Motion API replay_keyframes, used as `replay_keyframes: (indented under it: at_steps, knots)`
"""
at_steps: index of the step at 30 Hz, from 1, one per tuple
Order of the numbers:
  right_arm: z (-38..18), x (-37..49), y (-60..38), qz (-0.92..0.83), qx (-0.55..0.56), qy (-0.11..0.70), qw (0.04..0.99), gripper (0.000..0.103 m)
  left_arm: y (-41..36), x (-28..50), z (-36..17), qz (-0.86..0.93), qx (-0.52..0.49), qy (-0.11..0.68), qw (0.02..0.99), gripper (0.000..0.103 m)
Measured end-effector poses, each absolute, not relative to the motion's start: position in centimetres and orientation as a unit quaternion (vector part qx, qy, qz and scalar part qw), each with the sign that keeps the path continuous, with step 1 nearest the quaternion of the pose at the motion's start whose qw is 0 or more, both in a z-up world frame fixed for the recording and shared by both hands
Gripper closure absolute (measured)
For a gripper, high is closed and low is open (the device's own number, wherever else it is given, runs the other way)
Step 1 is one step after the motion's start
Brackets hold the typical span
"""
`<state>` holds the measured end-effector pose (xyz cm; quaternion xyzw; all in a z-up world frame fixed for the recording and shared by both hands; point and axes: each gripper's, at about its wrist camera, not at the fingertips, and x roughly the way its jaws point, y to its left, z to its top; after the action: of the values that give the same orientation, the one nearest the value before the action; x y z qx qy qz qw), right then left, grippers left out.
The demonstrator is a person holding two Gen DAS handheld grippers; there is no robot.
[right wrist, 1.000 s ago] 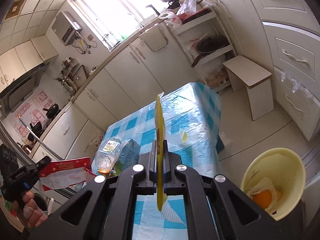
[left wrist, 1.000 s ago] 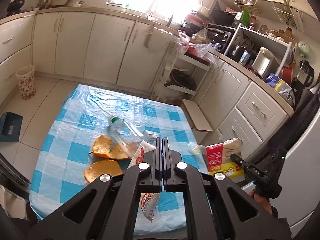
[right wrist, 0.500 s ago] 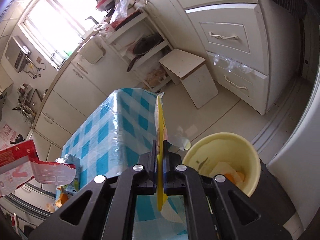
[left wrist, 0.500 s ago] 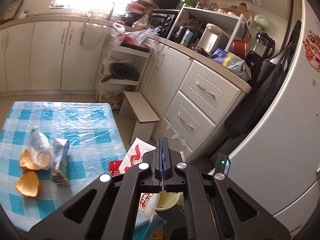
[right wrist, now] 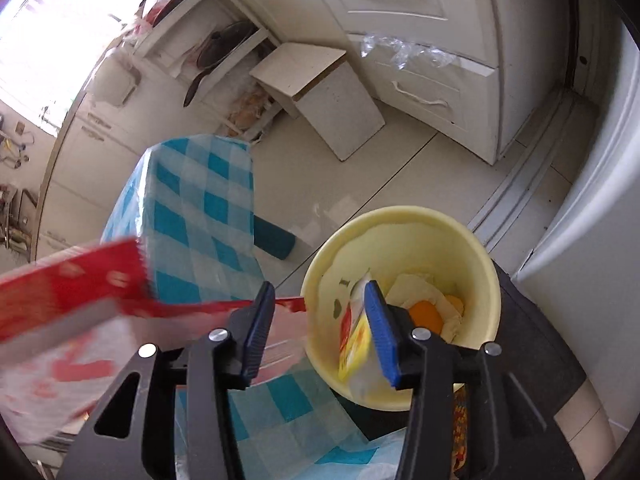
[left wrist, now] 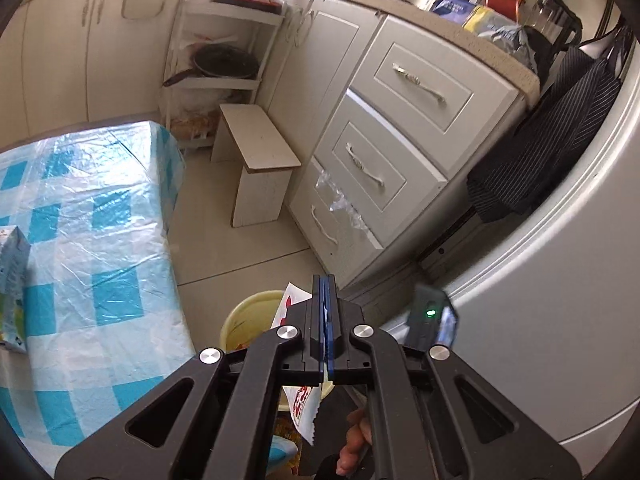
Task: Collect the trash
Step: 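Carry the paper bag and yellow packet with both tools to the yellow bucket, then open both tools over the yellow bucket, dropping bag and packet inside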
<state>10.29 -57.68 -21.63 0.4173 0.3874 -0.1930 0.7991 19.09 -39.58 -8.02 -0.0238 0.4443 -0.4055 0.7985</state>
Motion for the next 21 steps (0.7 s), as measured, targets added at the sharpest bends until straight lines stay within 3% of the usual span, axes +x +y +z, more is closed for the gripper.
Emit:
replay_keyframes:
  at_steps: [5,12,14,18,21]
  knots:
    - [-17.6,7.3,-59.0,-0.223,0.416,0.297,0.830,0.048,-42.3,19.5,-12.6,-0.387,-0.014,0.486,0.784,0.102]
    - [-12.5,5.5,-59.4,-0.196,0.412,0.209,0.865,0.044,-46.1,20.6,-19.5,-0.332,0.014,0.551,0.765,0.101]
    - [-11.3,5.7,-59.0,-0.186,0.395,0.197,0.878,0.041,-46.7,20.8,-20.7,-0.325,0.017,0.567,0.757,0.095]
    - [-9.9,6.1,-58.2,-0.172,0.376,0.184,0.892,0.038,-46.5,19.8,-19.8,-0.325,0.038,0.549,0.769,0.065]
    - [-9.5,6.5,-57.9,-0.160,0.382,0.181,0.892,0.038,-45.6,18.8,-17.4,-0.314,0.075,0.513,0.796,0.052]
